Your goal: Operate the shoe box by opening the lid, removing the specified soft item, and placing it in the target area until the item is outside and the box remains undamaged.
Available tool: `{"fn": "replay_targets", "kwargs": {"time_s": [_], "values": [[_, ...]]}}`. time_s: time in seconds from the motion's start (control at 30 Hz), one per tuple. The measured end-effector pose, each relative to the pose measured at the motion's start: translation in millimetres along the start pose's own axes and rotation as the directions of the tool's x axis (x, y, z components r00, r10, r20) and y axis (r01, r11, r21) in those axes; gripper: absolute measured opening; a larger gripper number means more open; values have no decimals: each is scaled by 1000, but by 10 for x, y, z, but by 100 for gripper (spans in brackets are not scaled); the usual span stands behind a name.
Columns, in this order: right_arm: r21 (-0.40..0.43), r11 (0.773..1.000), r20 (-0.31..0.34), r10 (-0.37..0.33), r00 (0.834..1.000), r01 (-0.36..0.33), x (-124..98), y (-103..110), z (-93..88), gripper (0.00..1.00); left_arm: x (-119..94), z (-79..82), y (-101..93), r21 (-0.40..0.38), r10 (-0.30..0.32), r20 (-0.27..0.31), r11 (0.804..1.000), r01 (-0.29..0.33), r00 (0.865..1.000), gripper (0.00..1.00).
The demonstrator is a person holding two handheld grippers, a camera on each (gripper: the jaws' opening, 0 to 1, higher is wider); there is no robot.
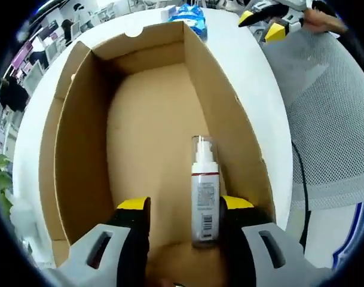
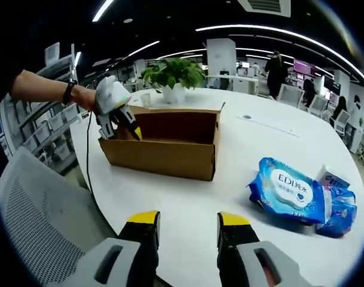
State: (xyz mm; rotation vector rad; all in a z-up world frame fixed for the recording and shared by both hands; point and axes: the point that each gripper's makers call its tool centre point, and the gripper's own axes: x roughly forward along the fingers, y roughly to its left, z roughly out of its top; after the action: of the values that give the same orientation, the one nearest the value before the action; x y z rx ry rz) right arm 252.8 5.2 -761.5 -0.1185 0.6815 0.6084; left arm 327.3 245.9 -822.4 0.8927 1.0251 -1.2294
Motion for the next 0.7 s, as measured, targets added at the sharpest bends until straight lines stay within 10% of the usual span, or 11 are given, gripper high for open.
{"fn": "replay_targets", "kwargs": {"time_s": [0.27, 0.7], "values": [[-5, 1000, 0, -4, 1000, 4, -8, 2, 8, 33, 97, 78, -54, 50, -3, 17, 999, 2, 1000, 23], [13, 1000, 13, -14, 1000, 14, -40, -32, 36, 33, -38, 139, 13, -66, 48, 104, 997, -41, 993, 19]]}}
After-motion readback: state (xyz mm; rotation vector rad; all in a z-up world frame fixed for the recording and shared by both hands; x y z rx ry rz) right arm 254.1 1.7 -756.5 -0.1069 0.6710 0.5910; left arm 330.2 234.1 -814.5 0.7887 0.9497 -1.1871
